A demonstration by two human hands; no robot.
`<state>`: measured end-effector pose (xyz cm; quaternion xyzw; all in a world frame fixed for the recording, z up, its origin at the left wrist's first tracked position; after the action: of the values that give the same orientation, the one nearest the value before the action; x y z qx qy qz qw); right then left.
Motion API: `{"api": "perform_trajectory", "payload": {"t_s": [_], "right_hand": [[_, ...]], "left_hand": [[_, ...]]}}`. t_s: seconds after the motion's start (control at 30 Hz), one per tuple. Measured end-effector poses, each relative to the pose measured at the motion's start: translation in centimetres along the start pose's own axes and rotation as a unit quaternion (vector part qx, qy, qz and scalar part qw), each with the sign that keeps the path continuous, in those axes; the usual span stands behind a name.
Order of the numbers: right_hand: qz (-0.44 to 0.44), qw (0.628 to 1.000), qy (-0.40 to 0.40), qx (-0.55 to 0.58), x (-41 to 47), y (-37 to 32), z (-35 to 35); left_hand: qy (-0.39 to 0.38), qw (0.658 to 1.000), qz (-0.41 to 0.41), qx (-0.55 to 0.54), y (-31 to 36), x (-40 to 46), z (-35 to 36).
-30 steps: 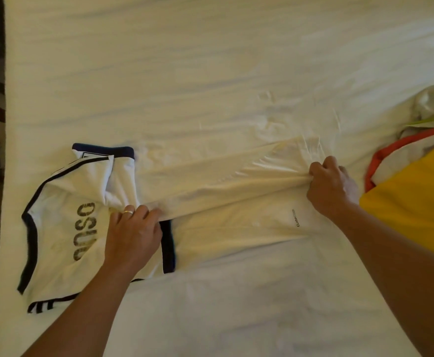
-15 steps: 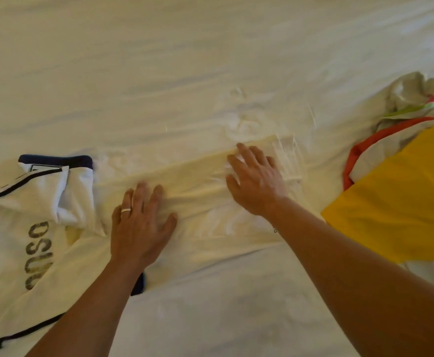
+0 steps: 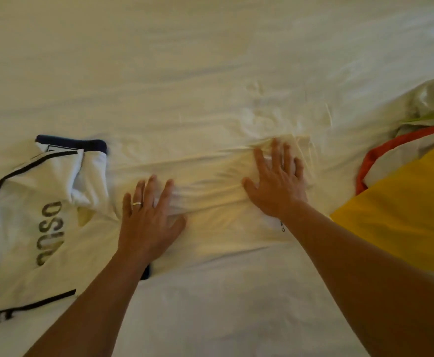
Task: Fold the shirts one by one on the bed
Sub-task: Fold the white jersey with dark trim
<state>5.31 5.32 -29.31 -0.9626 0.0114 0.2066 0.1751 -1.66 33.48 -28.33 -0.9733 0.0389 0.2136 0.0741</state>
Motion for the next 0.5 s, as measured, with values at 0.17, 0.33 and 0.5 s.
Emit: {"api": "perform_trajectory", "payload": {"t_s": [0.17, 0.33, 0.5], "right_hand": [[-0.084, 0.996, 0.024, 0.003, -0.4, -5.3, -0.7], [-0.147, 0.984, 0.012, 0.099, -0.7, -16.0, 1.9], [-0.055, 0.960, -0.030, 0.273, 1.0, -26.5, 5.0]], "left_hand": [[0.176, 0.982, -0.042, -0.056, -2.6, -4.4, -0.7], [0.175, 0.976, -0.113, -0.062, -10.5, -9.4, 2.1], [0.129, 0.984, -0.115, -0.029, -17.1, -12.6, 5.3]]}}
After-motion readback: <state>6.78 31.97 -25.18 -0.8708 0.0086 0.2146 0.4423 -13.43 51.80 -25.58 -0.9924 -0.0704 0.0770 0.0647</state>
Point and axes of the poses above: each hand's wrist, its own x-axis towards the middle knuckle, its own z-axis out of the palm, y = z × x, the point moved 4 cm from there along x, towards the middle knuckle, and after that the axes turned 13 degrees about x, right-handed, at the moved point
